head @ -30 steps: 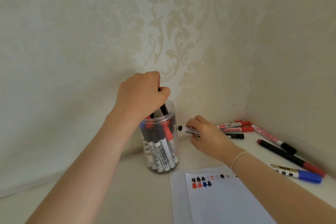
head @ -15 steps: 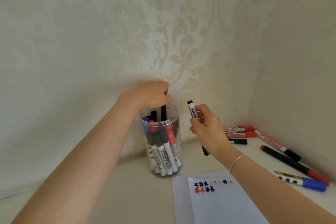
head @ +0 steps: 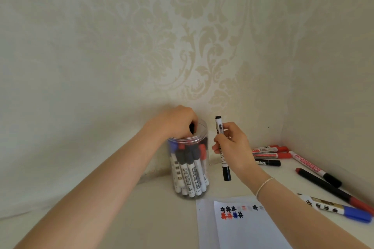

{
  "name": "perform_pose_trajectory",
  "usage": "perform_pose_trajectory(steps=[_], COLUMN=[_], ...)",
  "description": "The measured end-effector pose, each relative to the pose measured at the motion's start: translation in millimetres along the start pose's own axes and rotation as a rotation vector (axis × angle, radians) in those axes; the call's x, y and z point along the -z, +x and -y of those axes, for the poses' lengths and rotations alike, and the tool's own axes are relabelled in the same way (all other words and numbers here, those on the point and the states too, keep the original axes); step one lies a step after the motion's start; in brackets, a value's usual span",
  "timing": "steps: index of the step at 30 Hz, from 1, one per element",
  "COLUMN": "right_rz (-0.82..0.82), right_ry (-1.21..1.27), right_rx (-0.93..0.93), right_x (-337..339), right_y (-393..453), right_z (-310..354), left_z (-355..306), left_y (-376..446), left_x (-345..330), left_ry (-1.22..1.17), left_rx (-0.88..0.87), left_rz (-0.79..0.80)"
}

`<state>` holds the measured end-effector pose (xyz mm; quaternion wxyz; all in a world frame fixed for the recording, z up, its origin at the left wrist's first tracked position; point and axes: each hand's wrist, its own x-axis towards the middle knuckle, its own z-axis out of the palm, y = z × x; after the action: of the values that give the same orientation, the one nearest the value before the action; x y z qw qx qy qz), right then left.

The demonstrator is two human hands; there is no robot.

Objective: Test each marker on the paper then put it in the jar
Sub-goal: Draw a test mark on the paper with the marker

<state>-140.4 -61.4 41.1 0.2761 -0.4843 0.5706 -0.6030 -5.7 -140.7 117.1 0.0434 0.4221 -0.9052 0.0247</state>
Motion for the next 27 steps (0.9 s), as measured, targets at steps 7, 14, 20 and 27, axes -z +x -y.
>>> perform_pose_trajectory(steps=[7,14,20,27], right_rz=[-0.013,-0.086,-0.209,-0.297], right_ry=[0.025,0.159,0.197,0.282], right_rx=[-0.048,-0.101,-0.134,-0.216], right_x=[-3,7,25,38], right_y=[2,2,3,-7], right_z=[0,2,-3,-10], left_z=[0,-12,-78,-108], left_y=[0,-9,-52,-48], left_x=[8,7,-10,-76], left_ry=[-0.028,0.025,-0.063,-0.102], left_rx=[0.038,0.063,-0.296,-0.008], left_rz=[0.004,-0.088,-0.661,-0.170])
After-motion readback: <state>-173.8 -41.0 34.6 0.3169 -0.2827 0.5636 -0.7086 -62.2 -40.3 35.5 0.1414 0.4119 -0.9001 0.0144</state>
